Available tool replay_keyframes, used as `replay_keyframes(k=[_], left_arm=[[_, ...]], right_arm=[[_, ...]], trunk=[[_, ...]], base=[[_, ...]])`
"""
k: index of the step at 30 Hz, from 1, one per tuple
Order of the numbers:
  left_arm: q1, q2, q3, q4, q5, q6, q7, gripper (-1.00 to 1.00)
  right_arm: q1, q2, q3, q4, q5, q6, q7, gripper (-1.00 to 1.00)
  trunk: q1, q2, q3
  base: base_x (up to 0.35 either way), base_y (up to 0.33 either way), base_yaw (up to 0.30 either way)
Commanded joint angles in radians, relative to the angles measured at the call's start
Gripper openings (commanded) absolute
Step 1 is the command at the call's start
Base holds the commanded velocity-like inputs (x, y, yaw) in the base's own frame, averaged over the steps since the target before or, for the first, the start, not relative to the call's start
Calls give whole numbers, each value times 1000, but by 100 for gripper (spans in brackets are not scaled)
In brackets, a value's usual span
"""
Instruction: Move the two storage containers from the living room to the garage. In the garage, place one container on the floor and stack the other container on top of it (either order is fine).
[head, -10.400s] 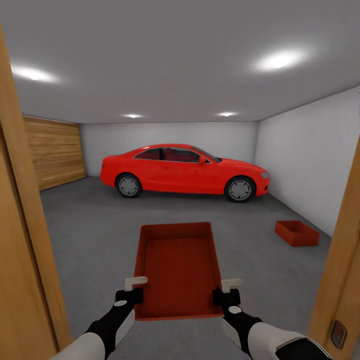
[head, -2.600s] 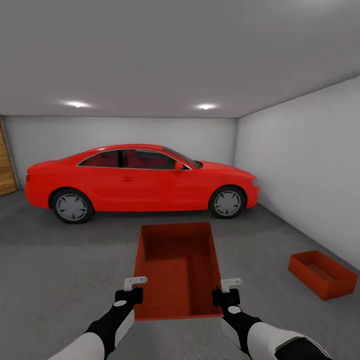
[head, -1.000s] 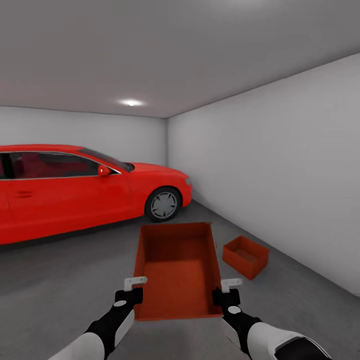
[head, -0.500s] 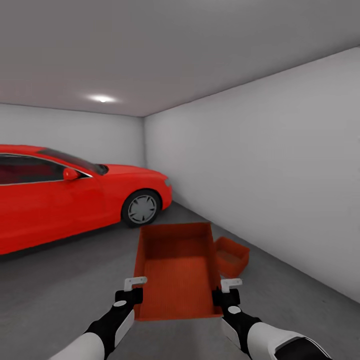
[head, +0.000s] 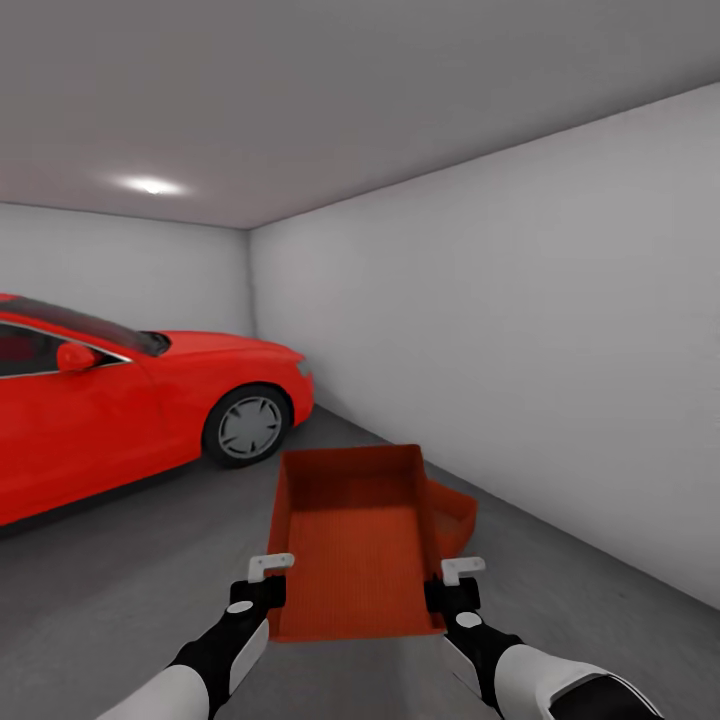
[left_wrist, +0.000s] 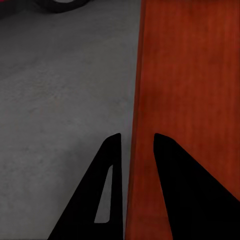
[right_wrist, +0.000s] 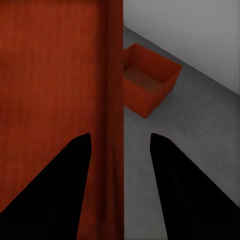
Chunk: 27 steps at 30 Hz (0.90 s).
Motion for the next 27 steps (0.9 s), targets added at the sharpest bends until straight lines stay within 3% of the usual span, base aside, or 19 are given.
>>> replay_keyframes(k=[1,21,27], left_arm=[[0,18,2,1,11,-1,12,-100],[0,19,2,1,11,-1,12,-100],[0,18,2,1,11,-1,12,-100]], right_arm=[[-1,1,-31,-3,19,-89,13,-100],[-1,1,-31,-3,19,-89,11,-100],[-1,1,-31,-3,19,-89,11,-100]], trunk=[[1,-1,-2],[1,-1,-2],[1,-1,-3]], base=[[322,137,-29],[322,137,-2],[322,138,-148]])
